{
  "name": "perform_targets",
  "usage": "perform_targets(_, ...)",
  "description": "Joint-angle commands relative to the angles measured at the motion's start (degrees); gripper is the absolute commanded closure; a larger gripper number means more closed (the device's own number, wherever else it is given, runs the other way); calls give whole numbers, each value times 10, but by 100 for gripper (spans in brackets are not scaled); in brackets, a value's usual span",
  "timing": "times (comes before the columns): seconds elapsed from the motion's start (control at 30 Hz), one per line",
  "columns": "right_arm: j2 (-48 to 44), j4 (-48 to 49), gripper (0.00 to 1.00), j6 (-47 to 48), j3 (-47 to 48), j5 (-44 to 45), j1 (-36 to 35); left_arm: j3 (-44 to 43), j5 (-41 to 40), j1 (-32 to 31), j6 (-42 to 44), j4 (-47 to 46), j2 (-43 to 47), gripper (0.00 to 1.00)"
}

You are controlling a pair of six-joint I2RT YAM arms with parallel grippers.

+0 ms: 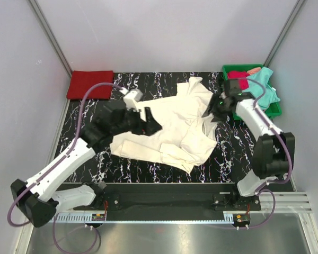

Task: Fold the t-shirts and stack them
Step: Flatten the tshirt out

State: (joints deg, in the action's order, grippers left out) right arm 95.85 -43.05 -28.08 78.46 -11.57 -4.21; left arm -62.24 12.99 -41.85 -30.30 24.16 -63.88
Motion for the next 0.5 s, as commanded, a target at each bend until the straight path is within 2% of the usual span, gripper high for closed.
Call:
perform_targets(0.0,-71,30,41,-1,-77,-34,-100,36,-27,86,-3,117,15,17)
perform_targets(0.07,-89,73,41,-15,-109,-66,-155,52,-39,142,-1,147,32,18)
perform_targets(0.13,-93,103,41,-32,-150,-82,-197,70,-61,170,-5,163,51,19)
perform_targets(0.23,-76,103,41,-46,-160,-79,-236,98,-83,223,-26,191,67,24)
perform_targets(0.3,-68,104,40,-44,-154,-68,-278,119,-67,260,-32,190,72,25)
perform_targets(0.47,-73,54,39,-34,-168,69,-285,159,16,299,-21,146,26,26)
